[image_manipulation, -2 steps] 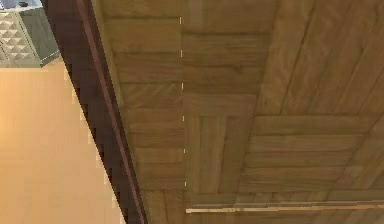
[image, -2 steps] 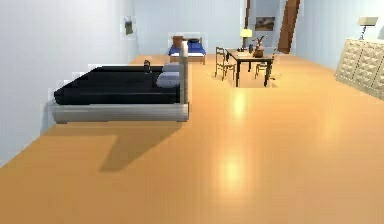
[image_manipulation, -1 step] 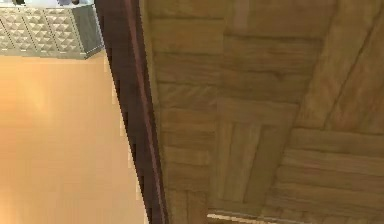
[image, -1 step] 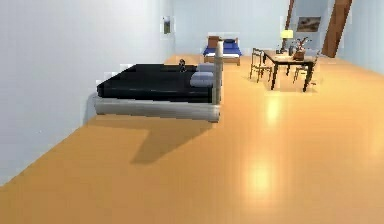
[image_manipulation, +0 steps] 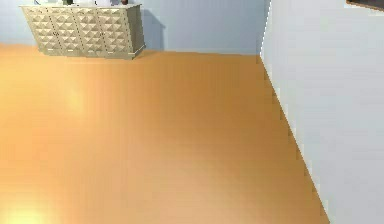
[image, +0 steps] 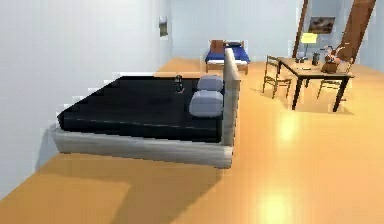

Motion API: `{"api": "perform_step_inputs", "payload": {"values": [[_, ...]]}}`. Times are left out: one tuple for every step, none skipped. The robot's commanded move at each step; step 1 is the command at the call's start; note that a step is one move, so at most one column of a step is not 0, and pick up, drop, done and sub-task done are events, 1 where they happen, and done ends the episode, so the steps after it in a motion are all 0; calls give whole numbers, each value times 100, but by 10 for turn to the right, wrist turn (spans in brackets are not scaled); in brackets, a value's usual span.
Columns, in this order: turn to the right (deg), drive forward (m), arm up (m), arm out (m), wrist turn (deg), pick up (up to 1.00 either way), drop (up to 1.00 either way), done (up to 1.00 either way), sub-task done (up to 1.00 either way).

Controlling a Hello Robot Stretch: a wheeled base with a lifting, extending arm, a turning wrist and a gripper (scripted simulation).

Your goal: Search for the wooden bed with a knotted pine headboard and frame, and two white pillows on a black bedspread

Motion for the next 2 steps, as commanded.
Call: {"api": "perform_step_inputs", "payload": {"values": [[0,80,0,0,0,0,0,0,0],[-120,0,0,0,0,0,0,0,0]]}}
